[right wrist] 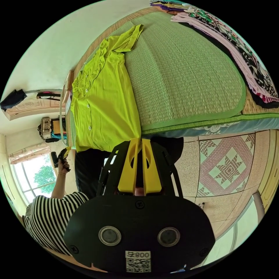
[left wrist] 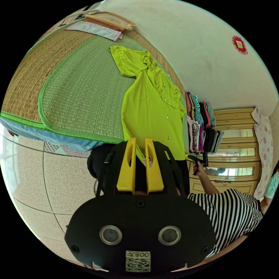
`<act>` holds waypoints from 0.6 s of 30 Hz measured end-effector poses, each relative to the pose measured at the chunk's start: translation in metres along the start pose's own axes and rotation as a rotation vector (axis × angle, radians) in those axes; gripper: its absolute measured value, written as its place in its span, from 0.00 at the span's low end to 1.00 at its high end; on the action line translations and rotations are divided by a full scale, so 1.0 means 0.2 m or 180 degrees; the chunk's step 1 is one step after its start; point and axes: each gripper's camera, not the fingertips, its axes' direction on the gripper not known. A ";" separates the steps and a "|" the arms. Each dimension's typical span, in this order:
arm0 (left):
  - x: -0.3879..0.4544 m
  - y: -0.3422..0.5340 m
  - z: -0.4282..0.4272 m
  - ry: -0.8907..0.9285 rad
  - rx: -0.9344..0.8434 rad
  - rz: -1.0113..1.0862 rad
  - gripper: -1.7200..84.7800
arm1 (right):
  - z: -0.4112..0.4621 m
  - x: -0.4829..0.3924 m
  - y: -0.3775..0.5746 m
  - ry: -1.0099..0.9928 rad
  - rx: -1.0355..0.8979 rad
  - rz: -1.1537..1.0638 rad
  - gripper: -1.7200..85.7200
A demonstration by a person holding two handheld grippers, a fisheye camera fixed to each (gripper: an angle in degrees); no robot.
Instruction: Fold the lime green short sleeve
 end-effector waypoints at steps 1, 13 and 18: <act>0.01 -0.03 0.00 -0.0040 0.0067 0.0013 0.08 | -0.01 0.02 0.00 0.0004 0.0060 0.0031 0.02; 0.17 -0.94 0.46 -0.0370 0.0136 0.0127 0.04 | 0.33 -0.53 -0.42 0.0315 0.0149 -0.0894 0.02; 0.20 -1.30 0.68 -0.0878 -0.0037 0.0170 0.03 | 0.69 -0.67 -0.58 0.0723 -0.0109 -0.1171 0.02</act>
